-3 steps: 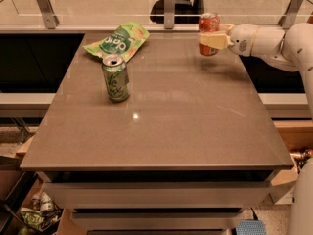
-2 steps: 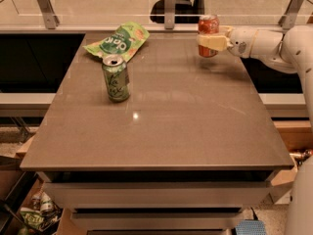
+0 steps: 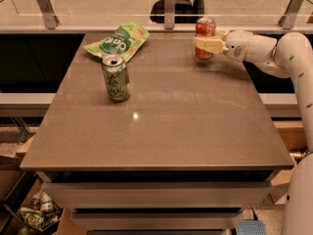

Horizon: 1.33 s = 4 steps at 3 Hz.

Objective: Place coke can upright

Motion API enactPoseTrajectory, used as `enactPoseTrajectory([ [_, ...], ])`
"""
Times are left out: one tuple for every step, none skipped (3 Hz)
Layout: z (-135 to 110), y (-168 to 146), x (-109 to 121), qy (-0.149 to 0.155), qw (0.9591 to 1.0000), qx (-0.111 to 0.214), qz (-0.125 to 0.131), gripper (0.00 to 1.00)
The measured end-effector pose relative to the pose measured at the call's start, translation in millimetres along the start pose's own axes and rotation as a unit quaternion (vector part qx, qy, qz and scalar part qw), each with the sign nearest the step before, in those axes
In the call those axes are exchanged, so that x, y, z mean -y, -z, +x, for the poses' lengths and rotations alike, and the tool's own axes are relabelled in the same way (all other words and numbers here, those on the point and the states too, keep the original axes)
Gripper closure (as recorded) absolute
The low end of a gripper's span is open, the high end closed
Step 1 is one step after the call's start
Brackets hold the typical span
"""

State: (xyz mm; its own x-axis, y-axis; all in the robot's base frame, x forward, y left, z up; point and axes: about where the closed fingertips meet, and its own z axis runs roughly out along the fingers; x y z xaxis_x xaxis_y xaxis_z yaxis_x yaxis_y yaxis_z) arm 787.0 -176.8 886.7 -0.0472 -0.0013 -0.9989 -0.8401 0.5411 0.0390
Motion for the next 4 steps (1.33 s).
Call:
enactPoseTrajectory([
  [10.2, -6.2, 3.1, 0.009, 0.9999, 0.014, 0.005, 1.00],
  [11.0, -6.6, 3.2, 0.009, 0.9999, 0.014, 0.005, 1.00],
  [11.2, -10.3, 1.5, 0.008, 0.9999, 0.014, 0.002, 0.87],
  [11.4, -13.9, -0.2, 0.008, 0.9999, 0.014, -0.001, 0.69],
])
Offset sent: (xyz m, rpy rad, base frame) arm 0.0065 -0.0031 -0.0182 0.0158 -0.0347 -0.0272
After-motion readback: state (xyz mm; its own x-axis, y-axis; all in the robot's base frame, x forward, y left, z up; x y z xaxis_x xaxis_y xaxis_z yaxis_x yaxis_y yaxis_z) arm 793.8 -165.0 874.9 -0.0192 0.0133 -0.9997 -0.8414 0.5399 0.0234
